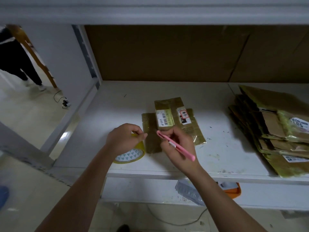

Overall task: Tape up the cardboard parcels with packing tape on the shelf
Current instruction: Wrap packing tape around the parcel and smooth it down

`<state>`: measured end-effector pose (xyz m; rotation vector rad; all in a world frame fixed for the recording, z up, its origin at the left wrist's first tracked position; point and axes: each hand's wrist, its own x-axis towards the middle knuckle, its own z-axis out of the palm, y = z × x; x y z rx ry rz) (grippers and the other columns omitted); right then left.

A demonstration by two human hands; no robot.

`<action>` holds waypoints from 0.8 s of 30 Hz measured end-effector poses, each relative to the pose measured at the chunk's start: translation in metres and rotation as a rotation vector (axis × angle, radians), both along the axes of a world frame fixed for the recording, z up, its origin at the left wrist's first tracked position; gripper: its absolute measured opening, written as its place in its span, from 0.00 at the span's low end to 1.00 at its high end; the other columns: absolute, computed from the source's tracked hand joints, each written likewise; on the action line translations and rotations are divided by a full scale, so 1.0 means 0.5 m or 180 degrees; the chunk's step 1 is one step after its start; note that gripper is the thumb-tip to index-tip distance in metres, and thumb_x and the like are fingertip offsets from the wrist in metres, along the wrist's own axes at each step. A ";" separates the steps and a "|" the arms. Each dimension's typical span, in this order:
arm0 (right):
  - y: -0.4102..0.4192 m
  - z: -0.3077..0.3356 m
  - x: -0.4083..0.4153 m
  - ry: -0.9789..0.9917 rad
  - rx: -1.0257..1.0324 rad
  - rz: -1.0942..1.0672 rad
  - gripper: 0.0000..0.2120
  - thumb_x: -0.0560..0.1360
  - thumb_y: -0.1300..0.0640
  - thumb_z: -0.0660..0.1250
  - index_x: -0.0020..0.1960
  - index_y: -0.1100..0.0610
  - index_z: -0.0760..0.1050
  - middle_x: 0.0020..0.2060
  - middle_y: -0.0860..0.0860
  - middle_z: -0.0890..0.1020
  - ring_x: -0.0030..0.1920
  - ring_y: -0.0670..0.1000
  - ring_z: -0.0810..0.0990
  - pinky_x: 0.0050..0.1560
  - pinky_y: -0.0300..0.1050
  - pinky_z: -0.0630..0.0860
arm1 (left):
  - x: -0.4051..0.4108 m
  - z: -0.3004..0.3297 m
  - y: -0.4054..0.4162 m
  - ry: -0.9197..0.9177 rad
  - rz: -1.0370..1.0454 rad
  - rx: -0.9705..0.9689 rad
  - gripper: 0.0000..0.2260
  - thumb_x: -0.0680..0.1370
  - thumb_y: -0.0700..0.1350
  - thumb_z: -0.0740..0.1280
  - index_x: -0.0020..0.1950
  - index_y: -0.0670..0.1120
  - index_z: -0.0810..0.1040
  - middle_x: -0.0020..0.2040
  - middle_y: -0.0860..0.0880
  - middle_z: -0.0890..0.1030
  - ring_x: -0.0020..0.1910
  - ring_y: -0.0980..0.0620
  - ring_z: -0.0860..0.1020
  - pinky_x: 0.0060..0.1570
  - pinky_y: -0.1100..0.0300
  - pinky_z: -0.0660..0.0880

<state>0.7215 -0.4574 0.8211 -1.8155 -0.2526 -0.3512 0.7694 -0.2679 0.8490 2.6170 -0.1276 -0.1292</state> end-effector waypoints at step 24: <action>-0.010 0.016 0.003 0.0410 0.0411 0.0298 0.13 0.68 0.54 0.71 0.39 0.64 0.76 0.32 0.54 0.78 0.33 0.50 0.76 0.33 0.47 0.74 | 0.000 -0.002 0.041 0.0351 -0.0017 -0.1111 0.09 0.77 0.50 0.70 0.37 0.52 0.81 0.43 0.56 0.81 0.46 0.53 0.79 0.50 0.53 0.75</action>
